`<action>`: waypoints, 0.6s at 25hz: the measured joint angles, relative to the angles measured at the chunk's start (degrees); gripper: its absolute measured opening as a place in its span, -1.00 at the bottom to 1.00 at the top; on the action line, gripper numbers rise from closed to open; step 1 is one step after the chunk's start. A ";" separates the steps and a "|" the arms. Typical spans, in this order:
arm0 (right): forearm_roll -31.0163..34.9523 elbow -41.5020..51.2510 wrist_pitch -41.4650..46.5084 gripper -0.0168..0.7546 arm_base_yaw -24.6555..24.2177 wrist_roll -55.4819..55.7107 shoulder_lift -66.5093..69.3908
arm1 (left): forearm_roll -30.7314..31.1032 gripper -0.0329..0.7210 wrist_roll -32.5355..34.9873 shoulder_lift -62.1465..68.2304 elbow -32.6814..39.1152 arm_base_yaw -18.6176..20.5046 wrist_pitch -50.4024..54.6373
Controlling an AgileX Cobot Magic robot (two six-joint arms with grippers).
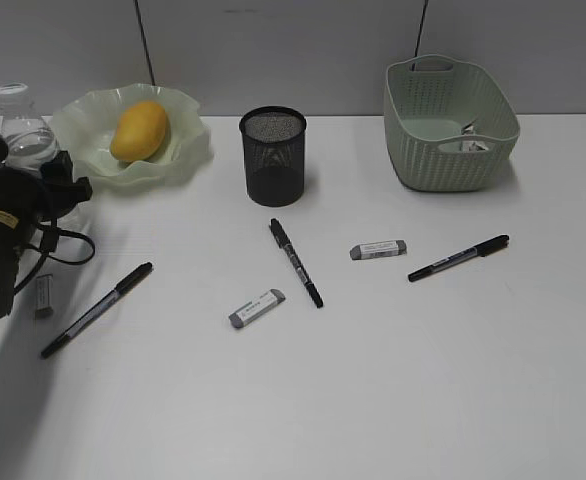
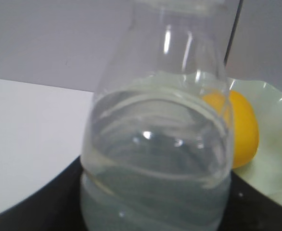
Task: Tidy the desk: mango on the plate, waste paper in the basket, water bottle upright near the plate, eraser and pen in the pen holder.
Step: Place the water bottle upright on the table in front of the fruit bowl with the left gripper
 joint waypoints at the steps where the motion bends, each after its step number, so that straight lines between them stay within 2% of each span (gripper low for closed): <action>1: 0.00 0.00 0.00 0.42 0.00 0.00 0.00 | 0.05 0.40 -0.02 0.19 0.00 0.00 -0.41; 9: 0.00 0.00 -0.11 0.42 0.00 0.00 0.00 | 0.41 0.43 -0.02 0.41 2.29 -0.28 -2.62; 15: 0.00 0.00 -0.11 0.42 0.00 0.00 0.00 | 0.91 0.72 -0.07 0.98 3.04 -0.32 0.74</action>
